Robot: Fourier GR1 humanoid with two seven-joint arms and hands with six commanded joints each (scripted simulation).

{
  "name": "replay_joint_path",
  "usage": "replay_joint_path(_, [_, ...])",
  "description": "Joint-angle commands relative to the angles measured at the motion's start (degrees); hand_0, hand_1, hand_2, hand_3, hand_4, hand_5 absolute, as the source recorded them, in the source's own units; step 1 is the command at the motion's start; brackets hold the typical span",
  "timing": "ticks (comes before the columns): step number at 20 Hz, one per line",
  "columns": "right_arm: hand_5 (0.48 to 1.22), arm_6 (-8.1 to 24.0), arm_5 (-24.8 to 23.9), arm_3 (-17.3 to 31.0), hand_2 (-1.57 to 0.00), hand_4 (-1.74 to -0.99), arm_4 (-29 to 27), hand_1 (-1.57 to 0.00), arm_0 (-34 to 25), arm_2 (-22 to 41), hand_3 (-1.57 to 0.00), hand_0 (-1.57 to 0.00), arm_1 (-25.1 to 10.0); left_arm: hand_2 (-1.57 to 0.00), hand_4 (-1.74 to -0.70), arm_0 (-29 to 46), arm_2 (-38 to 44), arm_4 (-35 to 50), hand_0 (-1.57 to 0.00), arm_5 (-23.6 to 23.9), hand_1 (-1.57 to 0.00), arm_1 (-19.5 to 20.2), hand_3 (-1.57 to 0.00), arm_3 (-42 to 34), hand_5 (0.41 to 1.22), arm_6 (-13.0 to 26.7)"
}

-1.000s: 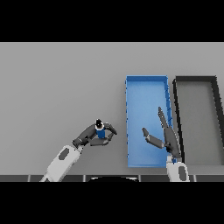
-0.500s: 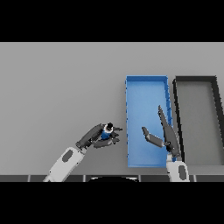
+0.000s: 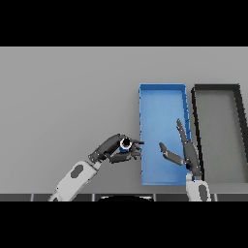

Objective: Pick up the blue pipe and place it into the blue bin.

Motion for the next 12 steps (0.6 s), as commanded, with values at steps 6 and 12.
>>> replay_joint_path(6, [0.605,0.8,0.3,-0.2,0.0,-1.161,-0.7,0.0,-0.7,-0.3,0.0,0.0,-0.2,-1.57,-1.74,0.3,-0.6,-1.4,-1.57,0.5,-1.57,0.4,-1.5,-1.0,1.219,3.3])
replay_joint_path(12, [0.608,-0.5,8.3,-2.0,0.0,-1.195,-12.4,0.0,-2.8,-2.4,0.0,0.0,-1.7,-1.57,-1.74,0.0,-0.8,-2.3,-1.57,0.6,-1.57,0.0,-1.5,-0.3,1.22,3.6])
